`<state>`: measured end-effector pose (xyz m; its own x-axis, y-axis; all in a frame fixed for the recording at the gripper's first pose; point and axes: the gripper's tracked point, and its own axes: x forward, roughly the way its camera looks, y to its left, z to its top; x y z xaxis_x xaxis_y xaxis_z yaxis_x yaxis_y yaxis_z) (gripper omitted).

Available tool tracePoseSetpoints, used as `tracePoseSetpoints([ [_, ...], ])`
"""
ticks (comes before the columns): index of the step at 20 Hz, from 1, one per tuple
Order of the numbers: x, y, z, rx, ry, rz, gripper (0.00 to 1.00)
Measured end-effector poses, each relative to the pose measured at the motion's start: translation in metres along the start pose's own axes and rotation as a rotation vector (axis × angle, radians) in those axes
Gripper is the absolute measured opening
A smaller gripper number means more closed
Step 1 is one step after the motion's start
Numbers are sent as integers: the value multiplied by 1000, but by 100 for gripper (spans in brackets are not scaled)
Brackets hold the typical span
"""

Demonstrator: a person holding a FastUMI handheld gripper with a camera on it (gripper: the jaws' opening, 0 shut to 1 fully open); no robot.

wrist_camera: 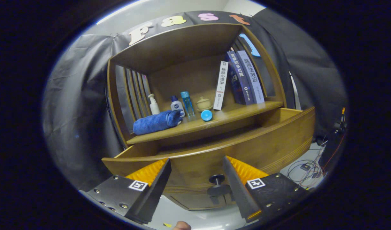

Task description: Pull open the drawer, take out the items inside it, and place them on the countertop above the cabinet.

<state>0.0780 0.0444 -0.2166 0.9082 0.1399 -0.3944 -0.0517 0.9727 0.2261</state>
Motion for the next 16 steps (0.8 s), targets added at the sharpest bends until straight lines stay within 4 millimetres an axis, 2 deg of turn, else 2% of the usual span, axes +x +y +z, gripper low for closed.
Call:
tracePoseSetpoints([
  [9, 28, -2, 2, -63, 35, -1, 97],
  [16, 72, -1, 5, -96, 62, 18, 97],
])
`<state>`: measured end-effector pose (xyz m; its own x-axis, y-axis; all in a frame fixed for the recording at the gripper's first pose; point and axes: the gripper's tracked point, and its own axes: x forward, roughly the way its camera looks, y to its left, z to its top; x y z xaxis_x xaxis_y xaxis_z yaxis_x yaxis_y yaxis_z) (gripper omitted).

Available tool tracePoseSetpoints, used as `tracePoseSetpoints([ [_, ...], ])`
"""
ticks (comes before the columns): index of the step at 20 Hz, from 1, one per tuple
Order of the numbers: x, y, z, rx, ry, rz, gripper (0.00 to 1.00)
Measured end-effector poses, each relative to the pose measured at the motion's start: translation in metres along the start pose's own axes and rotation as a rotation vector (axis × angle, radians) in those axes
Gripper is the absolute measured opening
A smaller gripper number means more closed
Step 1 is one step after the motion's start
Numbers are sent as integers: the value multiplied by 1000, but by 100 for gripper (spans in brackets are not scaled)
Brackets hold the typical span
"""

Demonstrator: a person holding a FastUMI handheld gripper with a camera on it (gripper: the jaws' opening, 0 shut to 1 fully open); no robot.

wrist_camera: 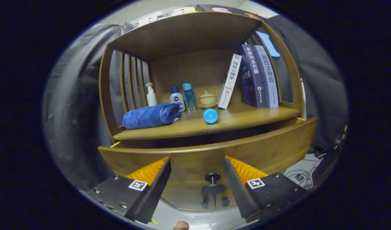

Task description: Pull open the drawer, take out the items inside it, and place them on the countertop above the cabinet.

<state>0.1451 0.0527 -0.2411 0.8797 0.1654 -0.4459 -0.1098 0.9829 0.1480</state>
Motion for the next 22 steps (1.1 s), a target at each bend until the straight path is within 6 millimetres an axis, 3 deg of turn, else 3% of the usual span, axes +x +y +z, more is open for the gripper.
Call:
tracePoseSetpoints([
  [9, 35, 0, 7, 2, 7, 3, 97],
  [22, 39, -1, 9, 16, -7, 6, 97],
])
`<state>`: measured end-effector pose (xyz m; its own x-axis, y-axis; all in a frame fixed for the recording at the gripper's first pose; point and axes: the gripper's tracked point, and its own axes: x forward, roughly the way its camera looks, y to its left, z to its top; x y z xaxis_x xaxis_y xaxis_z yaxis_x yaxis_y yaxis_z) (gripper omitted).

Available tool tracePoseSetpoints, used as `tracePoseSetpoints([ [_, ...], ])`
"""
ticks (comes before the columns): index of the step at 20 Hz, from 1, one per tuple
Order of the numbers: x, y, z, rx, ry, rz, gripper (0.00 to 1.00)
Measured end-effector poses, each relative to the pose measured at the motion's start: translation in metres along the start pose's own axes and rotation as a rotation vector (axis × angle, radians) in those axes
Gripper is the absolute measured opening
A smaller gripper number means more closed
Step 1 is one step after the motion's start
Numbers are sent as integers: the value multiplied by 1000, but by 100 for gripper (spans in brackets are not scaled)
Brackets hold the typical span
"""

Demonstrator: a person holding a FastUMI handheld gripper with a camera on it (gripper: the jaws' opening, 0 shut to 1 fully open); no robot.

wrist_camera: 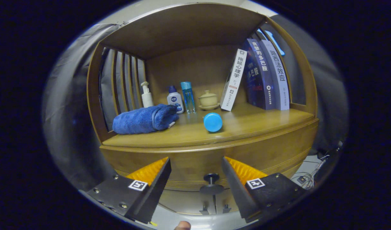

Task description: Pull open the drawer, take out the items inside it, and place them on the countertop above the cabinet.

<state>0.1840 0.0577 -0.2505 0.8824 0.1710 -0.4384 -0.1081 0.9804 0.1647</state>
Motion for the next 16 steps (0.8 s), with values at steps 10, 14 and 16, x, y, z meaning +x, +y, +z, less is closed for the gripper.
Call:
tracePoseSetpoints([
  [10, 0, -5, -4, 33, 8, 13, 97],
  [14, 1, -5, -2, 44, -2, 2, 97],
  [16, 1, -3, -3, 24, 0, -16, 97],
])
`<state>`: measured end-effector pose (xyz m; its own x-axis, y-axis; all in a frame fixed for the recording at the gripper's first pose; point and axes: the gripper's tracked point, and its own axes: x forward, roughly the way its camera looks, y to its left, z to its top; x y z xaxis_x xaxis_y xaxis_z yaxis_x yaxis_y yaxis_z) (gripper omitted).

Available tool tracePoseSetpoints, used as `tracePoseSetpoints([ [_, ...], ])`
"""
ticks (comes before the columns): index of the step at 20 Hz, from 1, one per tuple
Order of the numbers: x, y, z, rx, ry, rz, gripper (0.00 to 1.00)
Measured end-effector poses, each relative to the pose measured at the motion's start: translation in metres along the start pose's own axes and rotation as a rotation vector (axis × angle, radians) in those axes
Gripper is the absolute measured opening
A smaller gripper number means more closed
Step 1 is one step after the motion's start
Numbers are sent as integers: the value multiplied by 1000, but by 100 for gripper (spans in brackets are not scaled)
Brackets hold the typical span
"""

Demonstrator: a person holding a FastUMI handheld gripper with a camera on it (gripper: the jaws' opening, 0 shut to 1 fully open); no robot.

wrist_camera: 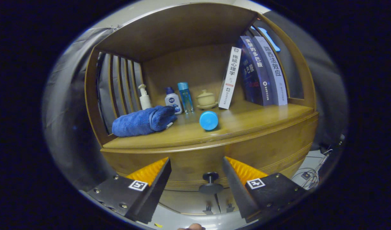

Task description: Pull open the drawer, take out the items inside it, and place them on the countertop above the cabinet.

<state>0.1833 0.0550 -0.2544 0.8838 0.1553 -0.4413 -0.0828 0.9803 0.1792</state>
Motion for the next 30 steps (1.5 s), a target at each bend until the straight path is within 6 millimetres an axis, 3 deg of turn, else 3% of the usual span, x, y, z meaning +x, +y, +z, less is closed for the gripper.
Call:
tracePoseSetpoints([
  [3, -11, 15, 18, -68, -70, 1, 97],
  [9, -59, 30, 67, -38, -225, -30, 97],
  [17, -132, -4, 125, -65, -278, -125, 97],
  [23, -204, -23, 178, -138, -353, -180, 97],
  [26, -231, -29, 183, -162, -353, -203, 97],
  [30, -249, -38, 180, -193, -339, -233, 97],
])
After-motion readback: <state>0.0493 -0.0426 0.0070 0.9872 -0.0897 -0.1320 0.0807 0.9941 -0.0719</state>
